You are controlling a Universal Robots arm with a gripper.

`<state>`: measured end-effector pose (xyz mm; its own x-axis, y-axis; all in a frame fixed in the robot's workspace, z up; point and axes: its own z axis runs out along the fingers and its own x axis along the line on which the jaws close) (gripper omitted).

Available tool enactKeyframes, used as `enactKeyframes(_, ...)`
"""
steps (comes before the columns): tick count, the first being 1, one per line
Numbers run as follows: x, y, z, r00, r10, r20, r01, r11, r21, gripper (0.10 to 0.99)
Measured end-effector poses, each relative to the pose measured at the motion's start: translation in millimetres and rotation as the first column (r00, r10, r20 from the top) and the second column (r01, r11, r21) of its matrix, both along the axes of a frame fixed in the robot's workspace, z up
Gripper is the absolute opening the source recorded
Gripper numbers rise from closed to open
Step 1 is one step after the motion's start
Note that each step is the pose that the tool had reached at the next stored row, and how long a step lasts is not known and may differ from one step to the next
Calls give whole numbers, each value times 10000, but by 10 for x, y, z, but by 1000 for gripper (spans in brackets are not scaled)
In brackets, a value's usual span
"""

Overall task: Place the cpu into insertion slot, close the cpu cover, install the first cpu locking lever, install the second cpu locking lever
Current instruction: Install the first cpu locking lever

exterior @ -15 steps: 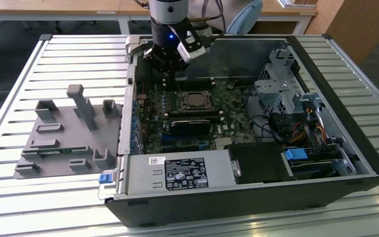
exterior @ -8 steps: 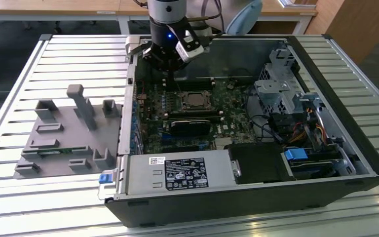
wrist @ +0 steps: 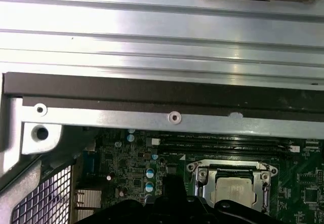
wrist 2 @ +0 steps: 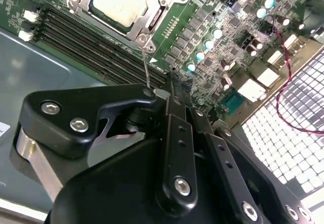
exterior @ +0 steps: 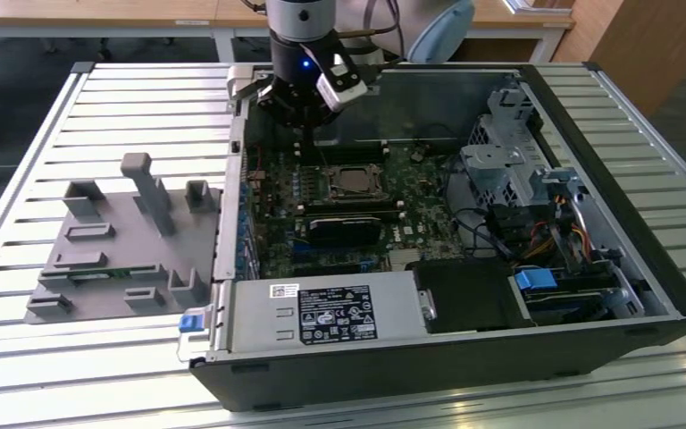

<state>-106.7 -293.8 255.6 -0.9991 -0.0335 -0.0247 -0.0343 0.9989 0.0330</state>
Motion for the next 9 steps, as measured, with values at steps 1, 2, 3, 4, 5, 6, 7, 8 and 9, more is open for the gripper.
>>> enactKeyframes(1,3,8,-3,10000,0,-1,0,10000,-1,106)
enactKeyframes(2,7,13,-6,10000,1,0,-1,10000,0,106)
enactKeyframes(3,14,17,-8,10000,3,0,-3,10000,0,106)
enactKeyframes(4,25,22,-10,10000,2,-1,-2,10000,0,106)
enactKeyframes(5,38,27,-13,10000,1,-1,-1,10000,0,106)
enactKeyframes(6,53,29,-15,10000,1,0,-1,10000,0,106)
enactKeyframes(7,75,31,-18,10000,-1,0,1,10000,1,106)
enactKeyframes(8,102,32,-20,10000,0,-1,0,10000,0,106)
enactKeyframes(9,136,33,-22,10000,1,-1,-1,10000,0,106)
